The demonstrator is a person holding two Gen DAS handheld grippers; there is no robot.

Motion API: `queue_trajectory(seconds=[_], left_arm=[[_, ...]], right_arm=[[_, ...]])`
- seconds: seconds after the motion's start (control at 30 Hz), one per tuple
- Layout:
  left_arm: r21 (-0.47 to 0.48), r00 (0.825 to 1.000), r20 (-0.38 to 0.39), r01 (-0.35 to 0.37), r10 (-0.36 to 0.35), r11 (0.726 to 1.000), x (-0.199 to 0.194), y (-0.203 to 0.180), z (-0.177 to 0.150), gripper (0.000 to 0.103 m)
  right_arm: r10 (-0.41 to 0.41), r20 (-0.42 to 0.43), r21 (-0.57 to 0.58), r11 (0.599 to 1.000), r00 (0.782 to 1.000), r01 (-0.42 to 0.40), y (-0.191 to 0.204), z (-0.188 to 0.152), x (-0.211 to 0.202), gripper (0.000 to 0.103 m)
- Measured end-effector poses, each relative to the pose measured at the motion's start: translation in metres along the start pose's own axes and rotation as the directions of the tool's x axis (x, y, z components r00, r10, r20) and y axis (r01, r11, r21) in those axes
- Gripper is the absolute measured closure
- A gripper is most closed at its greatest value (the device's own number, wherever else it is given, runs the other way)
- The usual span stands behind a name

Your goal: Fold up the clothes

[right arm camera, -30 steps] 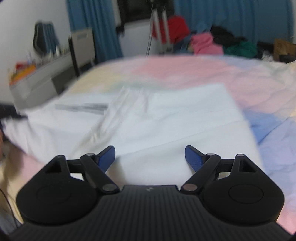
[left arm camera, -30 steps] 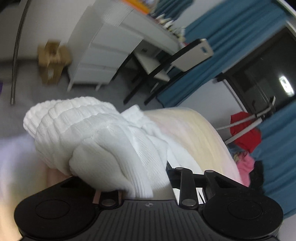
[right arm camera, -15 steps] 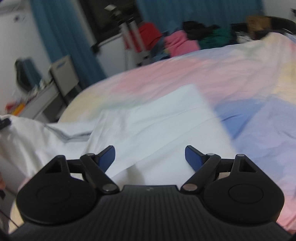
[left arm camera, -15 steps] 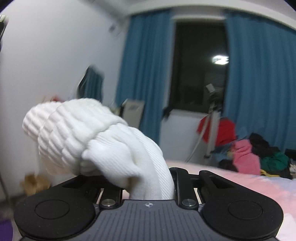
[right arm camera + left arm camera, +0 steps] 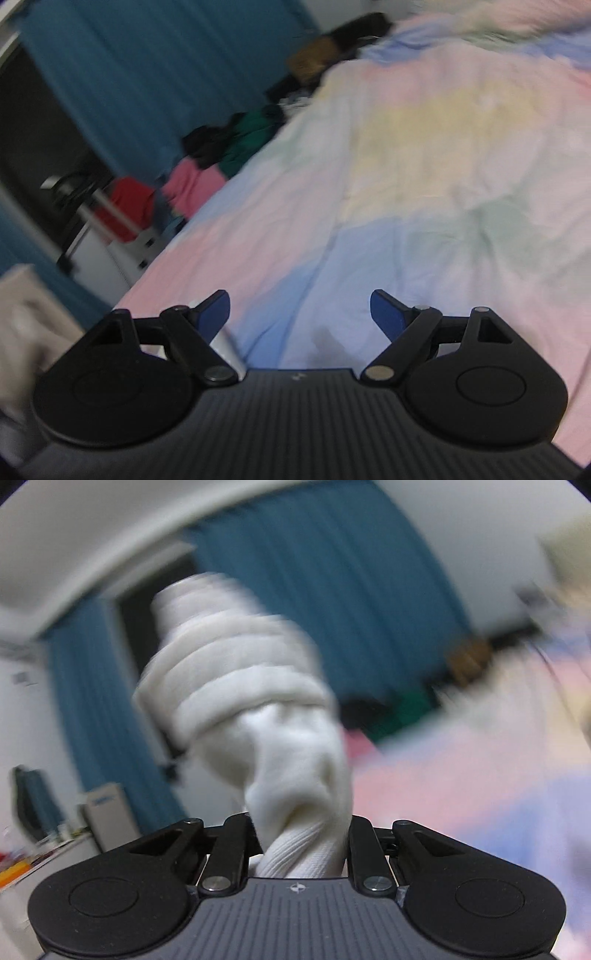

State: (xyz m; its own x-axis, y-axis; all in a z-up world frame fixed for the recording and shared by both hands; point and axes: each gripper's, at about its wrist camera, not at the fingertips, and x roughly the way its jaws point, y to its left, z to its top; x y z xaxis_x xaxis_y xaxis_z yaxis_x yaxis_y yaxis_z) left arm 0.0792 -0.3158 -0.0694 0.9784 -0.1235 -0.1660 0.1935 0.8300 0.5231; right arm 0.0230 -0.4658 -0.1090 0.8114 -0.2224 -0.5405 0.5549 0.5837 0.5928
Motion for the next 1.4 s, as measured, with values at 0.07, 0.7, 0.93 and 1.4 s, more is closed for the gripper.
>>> queue_trajectory(seconds=[0.07, 0.7, 0.93, 1.4], left_arm=[[0.099, 0.994, -0.082, 0.086, -0.078, 0.991, 0.012, -0.036, -0.014, 0.084], [0.244, 0.944, -0.257, 0.272, -0.209, 0.931, -0.013, 0.045, -0.050, 0.019], [-0.006, 0.956, -0.142, 0.258, -0.256, 0.966, -0.020, 0.138, -0.106, 0.052], [0.011, 0.878, -0.183, 0.452, -0.443, 0.892, -0.099, 0.157, -0.135, 0.089]], right_arm=[[0.018, -0.020, 0.041, 0.999, 1.000, -0.017, -0.006, -0.001, 0.005, 0.018], [0.317, -0.326, 0.207, 0.943, 0.891, -0.259, 0.014, -0.033, 0.047, 0.017], [0.285, -0.278, 0.136, 0.957, 0.917, -0.257, 0.038, -0.034, 0.060, 0.032], [0.249, -0.194, 0.027, 0.968, 0.949, -0.249, 0.034, -0.031, 0.047, 0.063]])
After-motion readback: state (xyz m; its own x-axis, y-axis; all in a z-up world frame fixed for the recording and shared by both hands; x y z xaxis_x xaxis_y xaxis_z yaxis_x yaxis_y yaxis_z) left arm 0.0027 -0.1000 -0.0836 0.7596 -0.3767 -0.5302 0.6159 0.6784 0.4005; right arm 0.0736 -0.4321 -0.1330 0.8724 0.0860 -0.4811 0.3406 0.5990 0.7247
